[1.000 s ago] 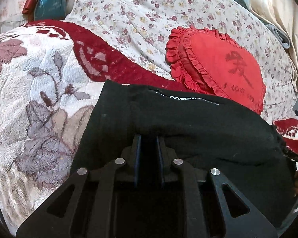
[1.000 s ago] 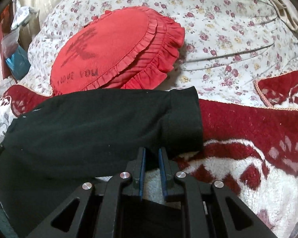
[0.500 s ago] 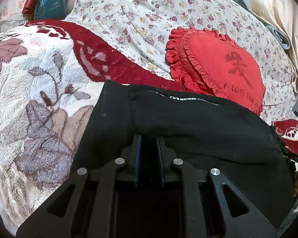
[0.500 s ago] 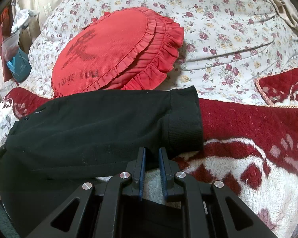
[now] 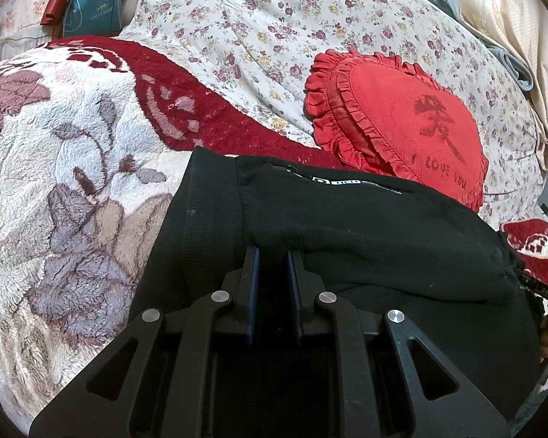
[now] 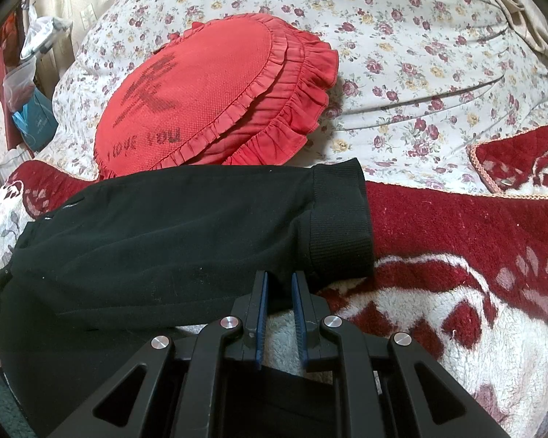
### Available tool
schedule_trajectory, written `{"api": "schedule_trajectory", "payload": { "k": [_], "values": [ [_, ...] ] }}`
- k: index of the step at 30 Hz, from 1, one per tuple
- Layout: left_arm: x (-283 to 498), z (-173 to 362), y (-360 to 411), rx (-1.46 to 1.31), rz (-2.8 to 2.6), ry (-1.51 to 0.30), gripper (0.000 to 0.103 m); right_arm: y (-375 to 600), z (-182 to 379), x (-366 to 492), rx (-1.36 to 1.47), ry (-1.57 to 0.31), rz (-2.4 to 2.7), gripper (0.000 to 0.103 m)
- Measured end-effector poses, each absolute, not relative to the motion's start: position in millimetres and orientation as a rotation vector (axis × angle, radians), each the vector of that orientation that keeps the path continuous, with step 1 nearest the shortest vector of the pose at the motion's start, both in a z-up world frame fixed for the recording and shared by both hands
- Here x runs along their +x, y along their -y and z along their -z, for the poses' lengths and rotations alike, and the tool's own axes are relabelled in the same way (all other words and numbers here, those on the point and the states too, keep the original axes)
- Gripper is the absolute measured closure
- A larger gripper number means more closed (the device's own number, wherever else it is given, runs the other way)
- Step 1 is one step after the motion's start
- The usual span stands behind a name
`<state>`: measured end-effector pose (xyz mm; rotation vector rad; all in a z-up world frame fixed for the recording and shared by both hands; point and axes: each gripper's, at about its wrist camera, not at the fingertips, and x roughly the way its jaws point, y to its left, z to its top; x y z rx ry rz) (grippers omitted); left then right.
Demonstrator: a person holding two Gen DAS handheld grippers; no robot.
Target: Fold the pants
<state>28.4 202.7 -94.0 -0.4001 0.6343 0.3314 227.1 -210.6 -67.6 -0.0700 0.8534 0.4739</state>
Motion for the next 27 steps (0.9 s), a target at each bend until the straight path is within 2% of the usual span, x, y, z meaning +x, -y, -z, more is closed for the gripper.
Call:
{"api": "schedule_trajectory", "payload": {
  "k": [27],
  "values": [
    [26.8,94.5,-203.0,-0.409,-0.326,-0.628,0.089,210.1,67.7,226.7,-0.071,-0.853,-0.474,0.091]
  ]
}}
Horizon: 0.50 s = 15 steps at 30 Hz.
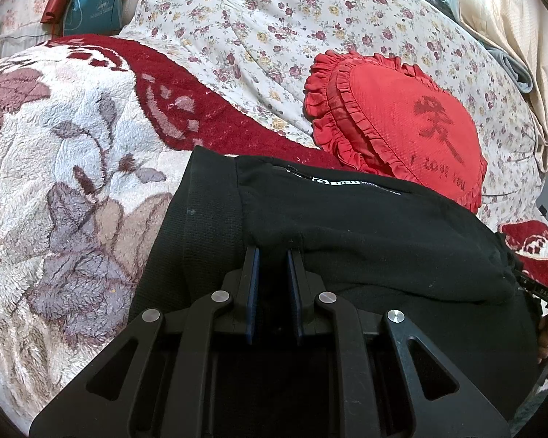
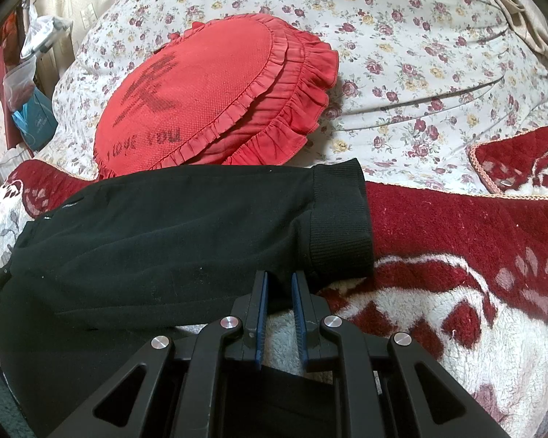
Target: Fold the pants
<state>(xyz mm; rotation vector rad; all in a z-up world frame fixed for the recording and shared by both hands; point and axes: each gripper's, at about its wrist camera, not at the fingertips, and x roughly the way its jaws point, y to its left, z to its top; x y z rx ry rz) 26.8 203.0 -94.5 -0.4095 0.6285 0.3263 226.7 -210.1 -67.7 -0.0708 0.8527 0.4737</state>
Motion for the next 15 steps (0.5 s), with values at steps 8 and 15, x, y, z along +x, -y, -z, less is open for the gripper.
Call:
{"api": "schedule_trajectory", "payload": {
  "k": [8,15],
  "values": [
    [27.4,94.4,-202.7,-0.408,-0.328,-0.630,0.089,211.1,66.6,228.5,-0.068,-0.864,-0.473,0.091],
    [29.3,93.1,-199.9,-0.389,-0.342,-0.647,0.089,216.3,67.7,232.3,-0.026,-0.877,-0.492,0.090]
  ]
}}
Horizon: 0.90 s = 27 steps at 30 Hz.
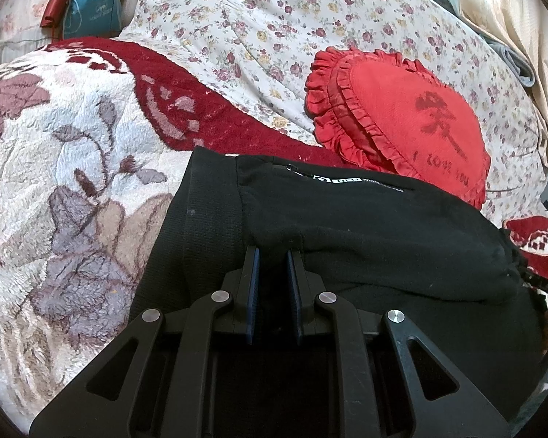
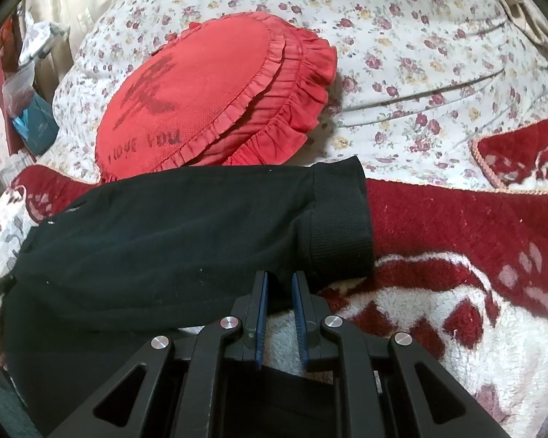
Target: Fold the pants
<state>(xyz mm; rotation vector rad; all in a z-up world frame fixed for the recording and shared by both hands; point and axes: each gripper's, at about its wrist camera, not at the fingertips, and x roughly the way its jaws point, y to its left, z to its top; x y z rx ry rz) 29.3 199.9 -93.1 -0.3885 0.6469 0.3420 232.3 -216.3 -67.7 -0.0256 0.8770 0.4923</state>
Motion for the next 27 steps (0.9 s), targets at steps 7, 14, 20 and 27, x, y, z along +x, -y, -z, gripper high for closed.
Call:
{"api": "schedule_trajectory", "payload": {
  "k": [7,14,20,27],
  "values": [
    [29,91,-209,-0.469,-0.271,-0.647,0.075,222,71,235,0.039,-0.885,-0.523,0.090],
    [42,83,-183,-0.308,-0.275,-0.695,0.050,222,72,235,0.032,-0.881,-0.520,0.090],
    [43,83,-186,-0.327,-0.271,-0.710,0.049,222,72,235,0.030,-0.880,-0.520,0.090],
    [46,84,-186,-0.357,-0.255,-0.745,0.043,222,72,235,0.024,-0.878,-0.517,0.090]
  ]
}}
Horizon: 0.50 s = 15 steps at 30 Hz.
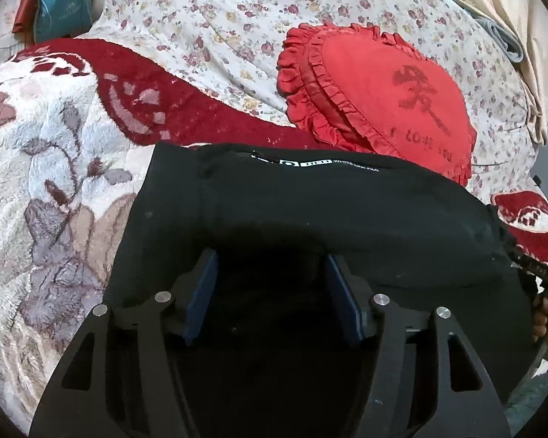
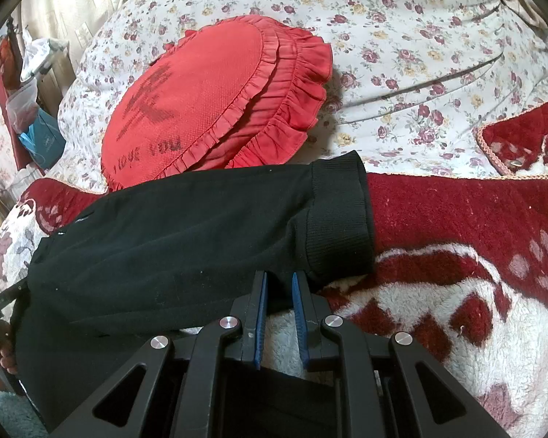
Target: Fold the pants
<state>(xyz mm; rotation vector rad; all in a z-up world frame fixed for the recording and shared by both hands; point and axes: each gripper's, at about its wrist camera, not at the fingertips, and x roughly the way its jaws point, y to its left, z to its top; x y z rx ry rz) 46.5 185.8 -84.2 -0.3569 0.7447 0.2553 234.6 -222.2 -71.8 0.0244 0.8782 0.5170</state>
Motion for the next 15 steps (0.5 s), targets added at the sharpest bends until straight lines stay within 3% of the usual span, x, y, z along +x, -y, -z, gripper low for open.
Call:
{"api": "schedule_trajectory", "payload": {
  "k": [10,15],
  "values": [
    [47,59,-172,-0.373,-0.334,-0.821,0.042,210,64,235,-0.080,-0.911,-0.483,0.090],
    [32,11,-145,-0.421,-0.337,-0.779,0.042,205,12,222,-0.003,-0.944,-0.403,0.087]
  ]
}}
